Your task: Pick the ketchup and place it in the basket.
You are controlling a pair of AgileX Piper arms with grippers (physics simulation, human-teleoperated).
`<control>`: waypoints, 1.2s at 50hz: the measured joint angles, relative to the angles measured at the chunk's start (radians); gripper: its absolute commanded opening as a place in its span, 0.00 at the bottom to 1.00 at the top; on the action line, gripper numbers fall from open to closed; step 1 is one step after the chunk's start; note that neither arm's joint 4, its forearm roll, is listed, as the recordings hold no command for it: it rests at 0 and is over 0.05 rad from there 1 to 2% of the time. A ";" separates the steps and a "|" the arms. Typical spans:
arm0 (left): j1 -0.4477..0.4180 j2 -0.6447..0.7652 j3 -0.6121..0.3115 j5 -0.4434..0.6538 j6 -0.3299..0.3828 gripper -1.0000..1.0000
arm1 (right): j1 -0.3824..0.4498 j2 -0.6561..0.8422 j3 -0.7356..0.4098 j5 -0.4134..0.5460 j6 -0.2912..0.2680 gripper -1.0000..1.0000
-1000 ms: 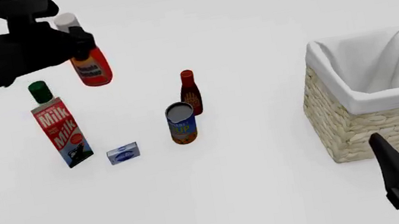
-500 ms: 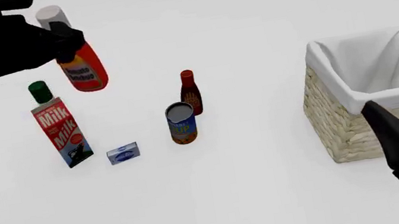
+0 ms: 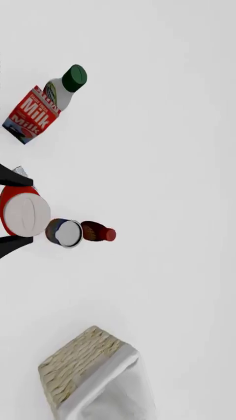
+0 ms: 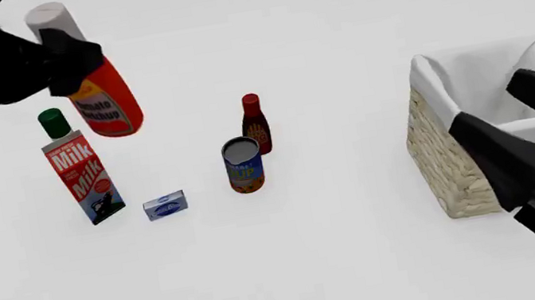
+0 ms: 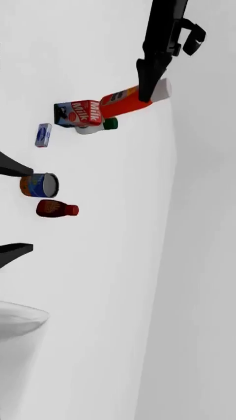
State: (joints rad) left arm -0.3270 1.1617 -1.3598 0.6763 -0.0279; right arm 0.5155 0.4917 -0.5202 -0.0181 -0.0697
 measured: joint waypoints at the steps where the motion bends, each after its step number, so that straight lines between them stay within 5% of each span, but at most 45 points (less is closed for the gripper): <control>1: -0.004 -0.004 0.000 0.005 0.000 0.00 | 0.008 0.007 -0.007 -0.001 0.001 1.00; 33: -0.121 -0.053 -0.008 0.098 0.006 0.00 | 0.291 0.281 -0.180 -0.053 -0.008 1.00; 60: -0.168 -0.056 -0.023 0.126 0.007 0.00 | 0.426 0.460 -0.257 -0.079 -0.001 1.00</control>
State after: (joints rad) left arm -0.4954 1.1059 -1.3828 0.8019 -0.0210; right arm 0.9410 0.9515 -0.7774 -0.0974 -0.0710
